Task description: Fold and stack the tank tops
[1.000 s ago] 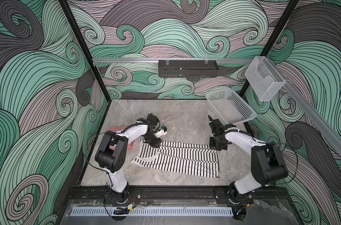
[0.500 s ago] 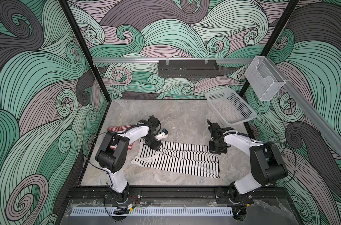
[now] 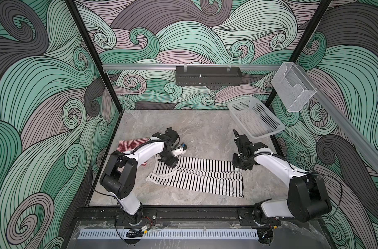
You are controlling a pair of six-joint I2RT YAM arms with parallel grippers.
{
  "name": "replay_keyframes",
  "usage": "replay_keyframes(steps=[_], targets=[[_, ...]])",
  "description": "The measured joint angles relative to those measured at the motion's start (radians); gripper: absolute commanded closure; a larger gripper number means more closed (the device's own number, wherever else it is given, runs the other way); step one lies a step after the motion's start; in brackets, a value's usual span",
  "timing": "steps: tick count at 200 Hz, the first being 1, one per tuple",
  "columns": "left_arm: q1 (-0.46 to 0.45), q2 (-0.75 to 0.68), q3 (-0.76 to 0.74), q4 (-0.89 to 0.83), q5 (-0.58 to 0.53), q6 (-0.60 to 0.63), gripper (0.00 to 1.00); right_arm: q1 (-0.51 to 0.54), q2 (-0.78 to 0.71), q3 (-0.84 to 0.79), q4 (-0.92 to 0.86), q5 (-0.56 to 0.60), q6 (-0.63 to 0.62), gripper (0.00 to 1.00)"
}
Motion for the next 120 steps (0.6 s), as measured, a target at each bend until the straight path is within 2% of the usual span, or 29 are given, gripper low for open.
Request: replay_keyframes(steps=[11, 34, 70, 120], targets=[[-0.004, 0.011, 0.023, -0.002, 0.011, -0.001, 0.75, 0.000, 0.022, -0.002, 0.013, -0.010, 0.008, 0.94], [-0.026, 0.085, 0.067, 0.005, 0.027, -0.005, 0.75, 0.004, 0.094, -0.021, 0.048, -0.031, 0.014, 0.99], [-0.055, 0.191, 0.069, 0.006, 0.040, -0.005, 0.76, 0.023, 0.106, -0.079, 0.061, -0.039, 0.017, 1.00], [-0.059, 0.218, 0.064, 0.010, 0.013, -0.015, 0.76, 0.045, 0.046, -0.161, 0.085, -0.043, 0.040, 1.00]])
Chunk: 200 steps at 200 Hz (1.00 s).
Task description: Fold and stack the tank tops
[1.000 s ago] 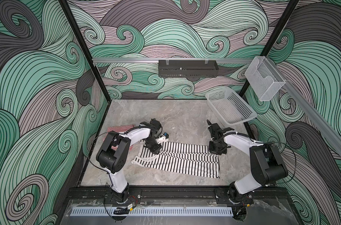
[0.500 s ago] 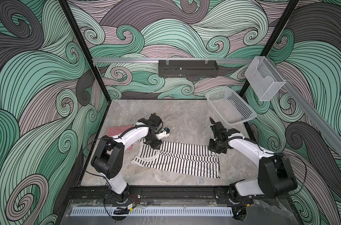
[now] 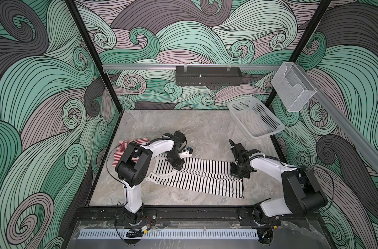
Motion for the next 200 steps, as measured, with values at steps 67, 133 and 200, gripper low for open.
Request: replay_keyframes(steps=[67, 133, 200], targets=[[-0.003, 0.156, 0.206, -0.063, -0.114, -0.023, 0.76, 0.005, 0.000, 0.005, -0.006, 0.006, 0.031, 0.98], [0.009, 0.478, 0.749, -0.169, -0.225, -0.003, 0.76, 0.080, -0.064, -0.008, -0.024, 0.011, 0.115, 0.96], [0.071, 0.753, 1.258, -0.219, -0.374, -0.016, 0.75, 0.333, 0.058, 0.045, 0.039, 0.021, 0.284, 0.96]])
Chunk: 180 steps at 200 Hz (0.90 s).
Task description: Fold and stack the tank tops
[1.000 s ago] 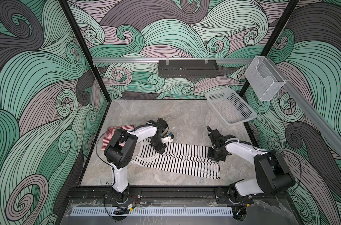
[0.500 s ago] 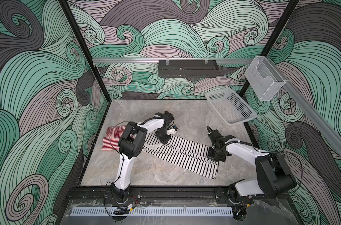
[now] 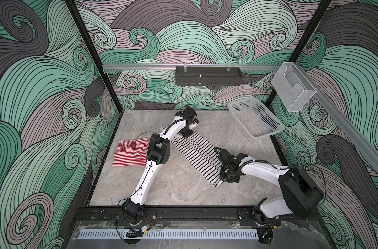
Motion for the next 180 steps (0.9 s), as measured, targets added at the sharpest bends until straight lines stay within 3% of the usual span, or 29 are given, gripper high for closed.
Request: replay_keyframes(steps=[29, 57, 73, 112, 180], targets=[[0.011, -0.011, -0.019, 0.034, -0.053, -0.006, 0.75, 0.097, 0.109, 0.119, 0.002, -0.002, 0.022, 0.96], [0.015, -0.156, -0.209, 0.082, -0.047, -0.020, 0.74, 0.117, 0.093, 0.179, -0.034, 0.012, 0.007, 0.83], [0.013, -0.298, -0.358, 0.126, -0.033, -0.024, 0.73, 0.093, 0.059, 0.224, -0.065, 0.026, -0.011, 0.78], [0.002, -0.578, -0.607, 0.225, 0.015, -0.030, 0.73, -0.004, 0.044, 0.326, -0.090, 0.044, -0.088, 0.77], [-0.018, -0.611, -0.927, 0.259, 0.045, -0.052, 0.74, -0.142, 0.234, 0.401, -0.072, 0.046, -0.217, 0.82]])
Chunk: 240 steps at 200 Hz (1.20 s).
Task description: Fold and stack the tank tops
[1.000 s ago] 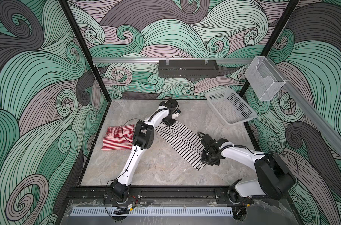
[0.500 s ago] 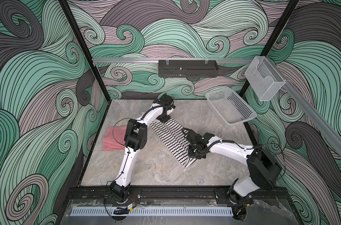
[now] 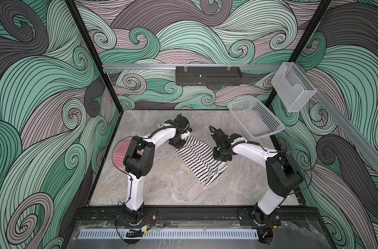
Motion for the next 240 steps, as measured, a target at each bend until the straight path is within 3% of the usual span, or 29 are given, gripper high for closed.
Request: replay_keyframes(steps=[32, 83, 130, 158, 174, 240], targets=[[0.000, 0.006, 0.008, 0.015, -0.048, 0.000, 0.71, -0.014, 0.065, 0.000, 0.020, -0.014, -0.021, 0.80], [0.004, 0.062, 0.155, 0.046, -0.088, 0.005, 0.69, -0.013, 0.093, -0.002, 0.049, -0.031, -0.027, 0.78], [0.007, 0.198, 0.335, 0.029, -0.101, 0.034, 0.69, -0.013, 0.082, -0.042, 0.070, -0.039, -0.013, 0.75], [0.013, 0.214, 0.360, 0.027, -0.105, 0.043, 0.55, -0.013, 0.049, -0.088, 0.091, -0.044, 0.004, 0.75], [0.018, 0.203, 0.356, 0.033, -0.107, 0.045, 0.37, -0.013, 0.027, -0.116, 0.098, -0.051, 0.017, 0.75], [0.075, 0.089, 0.333, 0.024, -0.054, 0.053, 0.43, -0.003, -0.114, -0.277, 0.092, -0.058, 0.051, 0.74]])
